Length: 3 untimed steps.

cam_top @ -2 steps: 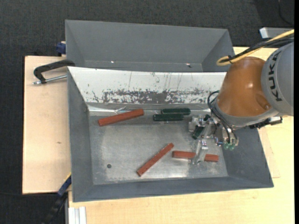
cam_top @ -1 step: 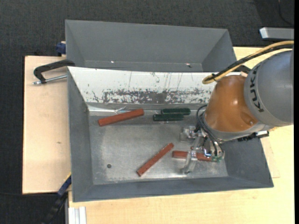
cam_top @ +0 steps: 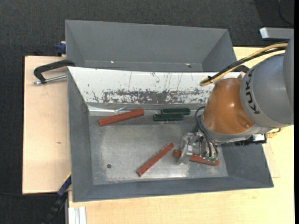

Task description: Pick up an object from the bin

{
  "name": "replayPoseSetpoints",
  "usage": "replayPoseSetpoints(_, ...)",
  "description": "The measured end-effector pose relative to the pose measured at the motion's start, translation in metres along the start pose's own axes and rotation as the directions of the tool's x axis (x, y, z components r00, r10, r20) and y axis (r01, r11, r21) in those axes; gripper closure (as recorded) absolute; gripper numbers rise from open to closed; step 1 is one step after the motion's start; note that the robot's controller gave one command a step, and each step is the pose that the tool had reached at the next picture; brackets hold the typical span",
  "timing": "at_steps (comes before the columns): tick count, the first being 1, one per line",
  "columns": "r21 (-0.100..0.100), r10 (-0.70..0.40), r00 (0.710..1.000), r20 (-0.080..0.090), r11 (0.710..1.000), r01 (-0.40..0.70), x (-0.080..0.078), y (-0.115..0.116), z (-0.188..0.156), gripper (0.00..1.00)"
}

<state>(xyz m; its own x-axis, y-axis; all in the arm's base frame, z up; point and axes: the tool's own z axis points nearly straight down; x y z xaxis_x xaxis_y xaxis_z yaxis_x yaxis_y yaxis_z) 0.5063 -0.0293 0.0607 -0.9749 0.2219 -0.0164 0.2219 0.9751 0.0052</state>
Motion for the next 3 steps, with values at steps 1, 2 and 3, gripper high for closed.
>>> replayPoseSetpoints(1,0.001,0.012,1.000,-0.002,1.000,-0.012,0.001,-0.001,0.000,1.00)
replayPoseSetpoints(2,0.002,0.019,1.000,-0.009,1.000,-0.019,0.002,-0.001,-0.004,1.00)
replayPoseSetpoints(3,0.004,0.014,1.000,-0.018,1.000,-0.014,0.003,-0.001,-0.015,1.00)
